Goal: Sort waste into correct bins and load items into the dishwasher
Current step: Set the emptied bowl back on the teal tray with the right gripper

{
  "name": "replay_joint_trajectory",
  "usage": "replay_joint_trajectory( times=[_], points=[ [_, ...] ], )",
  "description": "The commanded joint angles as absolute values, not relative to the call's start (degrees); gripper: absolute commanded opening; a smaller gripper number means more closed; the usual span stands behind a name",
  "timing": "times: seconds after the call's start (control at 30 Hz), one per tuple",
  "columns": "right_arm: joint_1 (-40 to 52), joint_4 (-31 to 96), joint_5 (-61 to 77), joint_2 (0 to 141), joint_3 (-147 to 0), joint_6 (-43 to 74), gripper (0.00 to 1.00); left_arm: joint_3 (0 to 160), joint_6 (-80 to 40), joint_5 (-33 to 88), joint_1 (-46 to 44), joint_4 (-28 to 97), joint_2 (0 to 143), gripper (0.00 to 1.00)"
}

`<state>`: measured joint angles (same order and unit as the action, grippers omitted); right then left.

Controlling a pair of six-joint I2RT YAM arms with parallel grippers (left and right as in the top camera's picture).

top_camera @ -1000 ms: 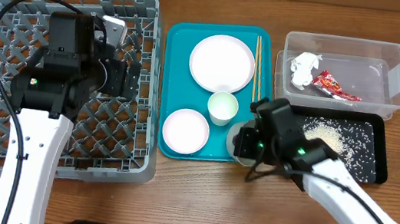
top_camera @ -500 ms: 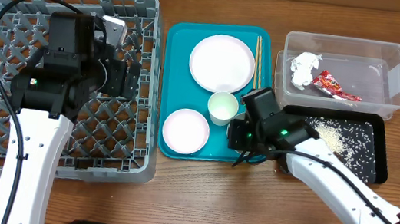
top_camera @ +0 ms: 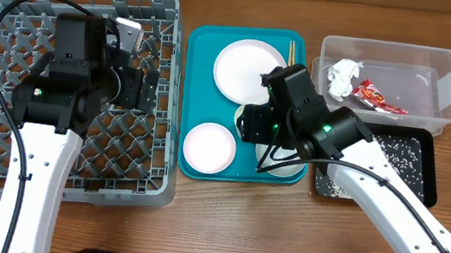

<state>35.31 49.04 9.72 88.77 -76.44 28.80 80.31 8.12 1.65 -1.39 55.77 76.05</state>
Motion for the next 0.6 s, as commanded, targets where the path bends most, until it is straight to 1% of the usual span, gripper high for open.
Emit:
replay_joint_trajectory(
  times=[0.0, 0.3, 0.43, 0.57],
  points=[
    [36.38, 48.88, 9.5, 90.8, -76.95, 35.2, 0.55, 81.6, 8.99, 1.48, -1.15, 55.66, 76.49, 1.0],
    [40.66, 48.1, 5.72, 98.37, -76.95, 46.3, 0.51, 81.6, 8.99, 1.48, -1.15, 55.66, 76.49, 1.0],
    [41.04, 47.42, 2.04, 99.48, -76.95, 47.0, 0.5, 81.6, 8.99, 1.48, -1.15, 55.68, 76.49, 1.0],
    [40.71, 46.61, 1.5, 99.46, -77.01, 46.89, 0.5, 81.6, 8.99, 1.48, -1.15, 55.66, 76.49, 1.0]
  ],
)
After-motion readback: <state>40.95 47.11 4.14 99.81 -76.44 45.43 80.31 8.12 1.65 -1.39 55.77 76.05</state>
